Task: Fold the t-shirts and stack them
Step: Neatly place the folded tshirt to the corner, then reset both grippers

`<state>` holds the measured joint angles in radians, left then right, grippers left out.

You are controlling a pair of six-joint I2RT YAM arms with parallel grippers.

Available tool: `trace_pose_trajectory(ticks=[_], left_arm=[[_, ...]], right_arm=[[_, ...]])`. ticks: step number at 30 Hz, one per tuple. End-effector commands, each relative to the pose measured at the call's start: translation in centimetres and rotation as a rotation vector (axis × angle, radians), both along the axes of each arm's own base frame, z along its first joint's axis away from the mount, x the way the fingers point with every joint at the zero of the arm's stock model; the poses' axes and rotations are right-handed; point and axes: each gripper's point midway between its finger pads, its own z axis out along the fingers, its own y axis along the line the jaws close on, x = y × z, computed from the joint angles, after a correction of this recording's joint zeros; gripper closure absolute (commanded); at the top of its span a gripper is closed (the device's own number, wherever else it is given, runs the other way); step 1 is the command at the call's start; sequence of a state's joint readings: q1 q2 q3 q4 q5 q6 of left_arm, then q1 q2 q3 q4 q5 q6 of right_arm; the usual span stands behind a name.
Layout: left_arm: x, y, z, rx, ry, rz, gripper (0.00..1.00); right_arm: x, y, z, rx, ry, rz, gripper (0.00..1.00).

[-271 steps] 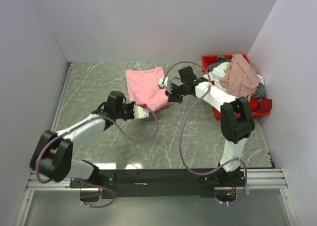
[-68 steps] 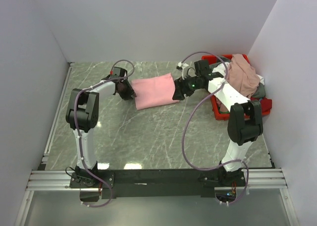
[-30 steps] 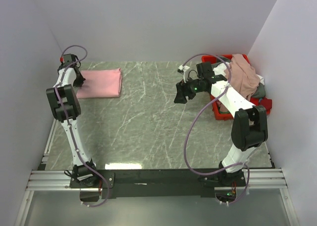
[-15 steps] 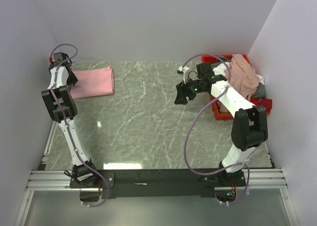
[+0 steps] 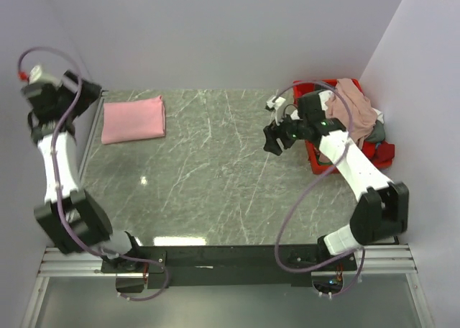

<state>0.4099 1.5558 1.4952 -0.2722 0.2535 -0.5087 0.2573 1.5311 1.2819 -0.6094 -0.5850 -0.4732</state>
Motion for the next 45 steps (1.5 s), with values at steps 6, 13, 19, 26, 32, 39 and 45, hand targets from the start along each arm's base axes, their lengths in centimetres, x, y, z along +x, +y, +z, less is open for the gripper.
trace_pose_trajectory(ticks=[6, 13, 19, 26, 32, 39, 45], left_arm=[[-9.7, -10.4, 1.7, 0.036, -0.225, -0.361, 0.0], [-15.5, -16.6, 0.2, 0.349, -0.172, -0.412, 0.01], [-20.2, -18.4, -0.7, 0.286, -0.281, -0.456, 0.01], [-21.6, -18.8, -3.0, 0.253, -0.249, -0.468, 0.01], [-21.6, -18.7, -3.1, 0.254, -0.247, -0.462, 0.01], [-21.5, -18.7, -3.5, 0.25, -0.237, -0.465, 0.01], [-21.5, -18.7, -3.6, 0.248, -0.23, -0.462, 0.01]], right_arm=[[1.5, -6.2, 9.0, 0.057, -0.348, -0.464, 0.16], [-0.4, -12.0, 12.9, 0.234, -0.513, -0.899, 0.11], [-2.2, -14.5, 12.9, 0.232, -0.562, -1.025, 0.1], [-3.8, -15.3, 12.7, 0.255, -0.629, -1.039, 0.1], [-4.1, -15.6, 11.9, 0.257, -0.619, -1.051, 0.09], [-4.6, -16.0, 11.6, 0.275, -0.627, -1.064, 0.08], [-4.6, -15.8, 11.0, 0.259, -0.633, -1.041, 0.09]])
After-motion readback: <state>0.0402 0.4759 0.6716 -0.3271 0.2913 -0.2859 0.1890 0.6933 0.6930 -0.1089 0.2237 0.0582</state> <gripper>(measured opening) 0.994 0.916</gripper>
